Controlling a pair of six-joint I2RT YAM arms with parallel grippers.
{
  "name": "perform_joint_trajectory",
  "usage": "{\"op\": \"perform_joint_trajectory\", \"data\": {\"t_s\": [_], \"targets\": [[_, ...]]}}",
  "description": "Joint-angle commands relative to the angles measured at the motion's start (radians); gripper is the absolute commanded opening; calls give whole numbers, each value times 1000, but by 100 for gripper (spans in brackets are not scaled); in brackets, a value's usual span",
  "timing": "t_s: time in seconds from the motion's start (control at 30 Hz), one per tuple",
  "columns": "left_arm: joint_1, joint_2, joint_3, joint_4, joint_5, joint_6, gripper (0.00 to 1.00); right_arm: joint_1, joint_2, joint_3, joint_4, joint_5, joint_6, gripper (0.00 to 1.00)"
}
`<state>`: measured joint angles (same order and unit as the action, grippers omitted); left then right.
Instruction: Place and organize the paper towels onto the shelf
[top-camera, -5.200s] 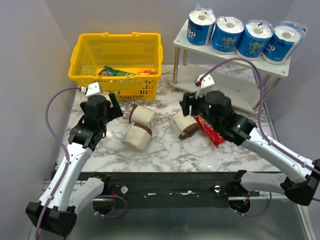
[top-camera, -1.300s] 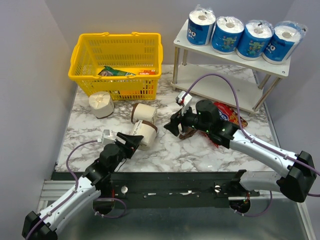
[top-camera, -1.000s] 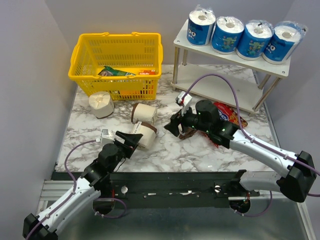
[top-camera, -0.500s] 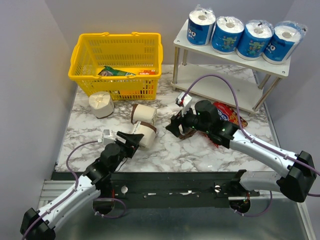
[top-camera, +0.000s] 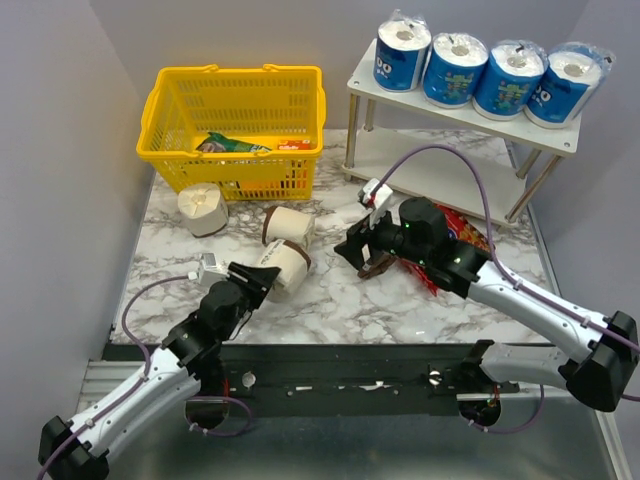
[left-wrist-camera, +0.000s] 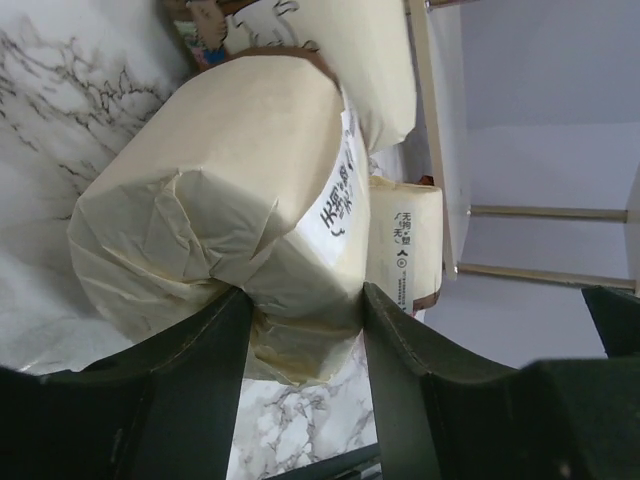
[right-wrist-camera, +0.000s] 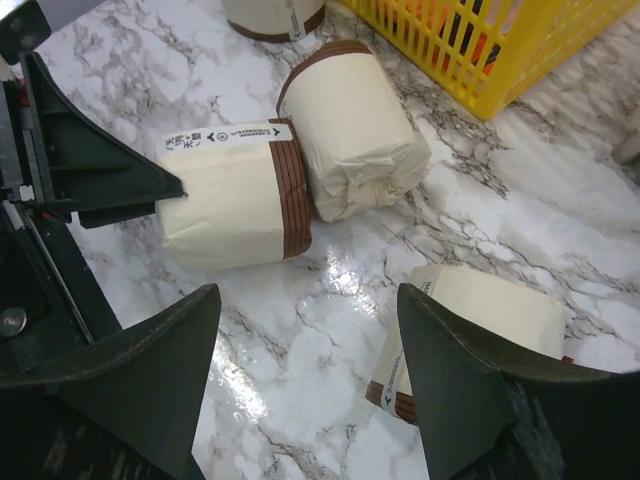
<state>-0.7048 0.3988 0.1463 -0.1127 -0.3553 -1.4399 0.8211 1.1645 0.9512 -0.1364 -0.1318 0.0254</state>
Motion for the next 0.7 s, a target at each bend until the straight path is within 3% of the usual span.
{"op": "perform_joint_trajectory", "data": {"t_s": [0.0, 0.13, 0.37, 0.5, 0.53, 0.67], "targets": [[-5, 15, 174, -198, -96, 128, 56, 3, -71, 24, -46, 70, -15, 80], [-7, 145, 306, -327, -82, 281, 55, 3, -152, -3, -61, 104, -15, 80], [-12, 356, 447, -378, 70, 404, 54, 3, -293, -42, -81, 126, -16, 80], [-10, 348, 533, -416, 78, 472, 70, 3, -305, -39, -98, 120, 17, 80], [-10, 345, 586, -424, 63, 490, 78, 3, -287, -32, -100, 88, 39, 80], [24, 431, 786, -547, -29, 614, 92, 6, -168, 69, -107, -38, 125, 78]]}}
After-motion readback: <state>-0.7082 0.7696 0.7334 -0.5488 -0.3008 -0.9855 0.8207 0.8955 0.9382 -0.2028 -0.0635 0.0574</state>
